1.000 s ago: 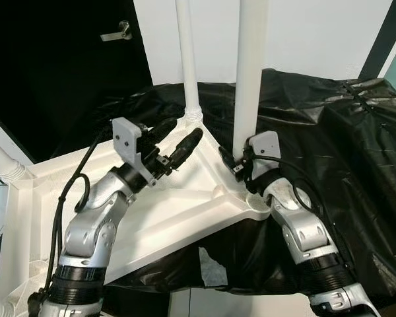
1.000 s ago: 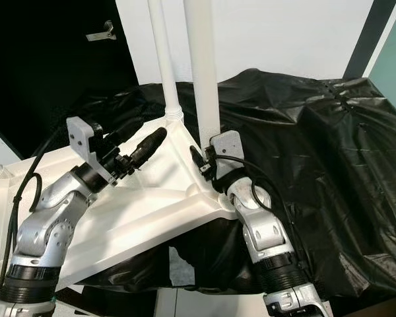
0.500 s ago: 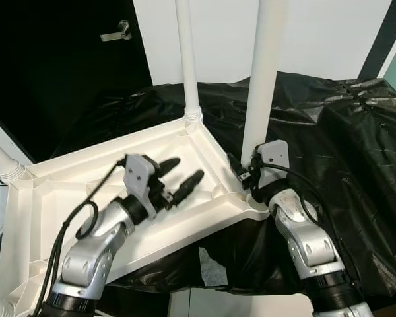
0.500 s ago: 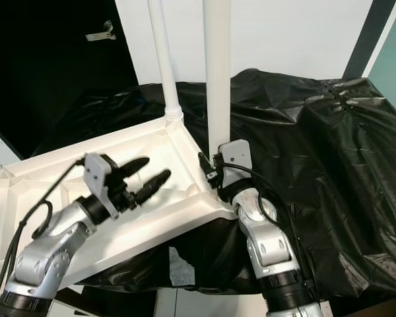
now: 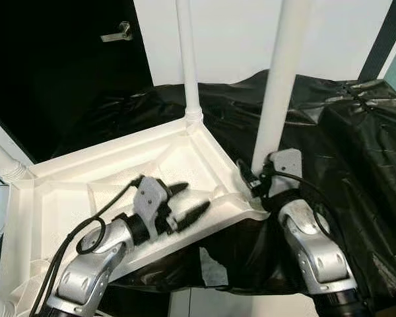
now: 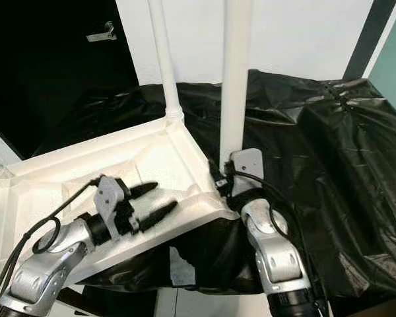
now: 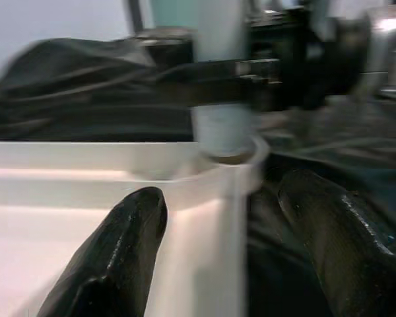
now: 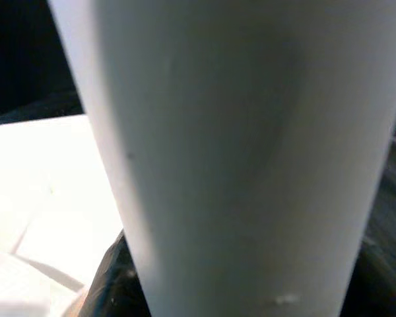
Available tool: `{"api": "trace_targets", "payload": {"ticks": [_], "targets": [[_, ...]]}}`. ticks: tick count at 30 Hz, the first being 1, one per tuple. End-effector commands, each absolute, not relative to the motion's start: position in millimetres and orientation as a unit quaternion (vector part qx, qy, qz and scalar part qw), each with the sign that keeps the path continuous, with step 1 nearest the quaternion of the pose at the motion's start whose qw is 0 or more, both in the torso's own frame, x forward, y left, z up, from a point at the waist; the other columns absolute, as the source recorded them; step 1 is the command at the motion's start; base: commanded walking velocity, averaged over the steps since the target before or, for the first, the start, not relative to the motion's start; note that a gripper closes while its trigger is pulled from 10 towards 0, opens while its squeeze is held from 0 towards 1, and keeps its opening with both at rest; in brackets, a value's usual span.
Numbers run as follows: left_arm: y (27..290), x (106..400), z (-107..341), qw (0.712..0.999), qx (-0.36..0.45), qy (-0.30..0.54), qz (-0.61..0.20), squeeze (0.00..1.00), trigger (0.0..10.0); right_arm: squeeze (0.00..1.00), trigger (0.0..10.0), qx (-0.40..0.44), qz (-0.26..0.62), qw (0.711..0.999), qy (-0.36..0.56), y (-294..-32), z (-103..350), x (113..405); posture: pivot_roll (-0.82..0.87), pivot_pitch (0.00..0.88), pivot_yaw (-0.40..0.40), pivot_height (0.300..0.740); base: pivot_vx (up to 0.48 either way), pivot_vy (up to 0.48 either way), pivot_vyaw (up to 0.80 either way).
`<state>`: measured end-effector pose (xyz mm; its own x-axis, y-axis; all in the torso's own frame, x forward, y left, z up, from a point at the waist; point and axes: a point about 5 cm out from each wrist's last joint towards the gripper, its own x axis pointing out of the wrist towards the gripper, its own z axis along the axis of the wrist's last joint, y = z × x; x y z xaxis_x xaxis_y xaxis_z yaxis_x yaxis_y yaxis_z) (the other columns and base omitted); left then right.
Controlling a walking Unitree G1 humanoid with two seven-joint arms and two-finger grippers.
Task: Building children table
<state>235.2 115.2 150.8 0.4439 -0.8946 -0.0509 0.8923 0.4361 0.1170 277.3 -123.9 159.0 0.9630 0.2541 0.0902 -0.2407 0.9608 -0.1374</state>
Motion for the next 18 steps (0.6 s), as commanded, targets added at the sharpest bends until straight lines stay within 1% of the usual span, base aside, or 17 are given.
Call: {"api": "trace_targets", "payload": {"ticks": [1,8,11,18], "targets": [[114.8,232.0,150.7,0.838,0.071,-0.005,-0.541,0.00,10.0,0.00,10.0,-0.055,0.124,0.989,-0.060,-122.8,163.2,275.0,-0.02,0.000,0.035,0.740,0.000,0.000,0.00],[112.7,227.8,148.9,0.830,0.080,-0.002,-0.552,0.00,10.0,0.00,10.0,-0.053,0.119,0.991,-0.036,-122.8,149.3,273.6,-0.02,0.000,0.033,0.740,0.000,0.000,0.00],[112.2,228.5,148.4,0.831,0.080,-0.002,-0.550,0.00,10.0,0.00,10.0,-0.039,0.108,0.993,-0.018,-124.8,141.2,276.7,-0.02,0.000,0.033,0.740,0.000,0.000,0.00],[113.0,230.9,149.2,0.834,0.083,-0.006,-0.545,0.00,10.0,0.00,10.0,-0.025,0.096,0.995,-0.007,-127.8,136.7,280.4,-0.01,0.000,0.033,0.740,0.000,0.000,0.00]]}}
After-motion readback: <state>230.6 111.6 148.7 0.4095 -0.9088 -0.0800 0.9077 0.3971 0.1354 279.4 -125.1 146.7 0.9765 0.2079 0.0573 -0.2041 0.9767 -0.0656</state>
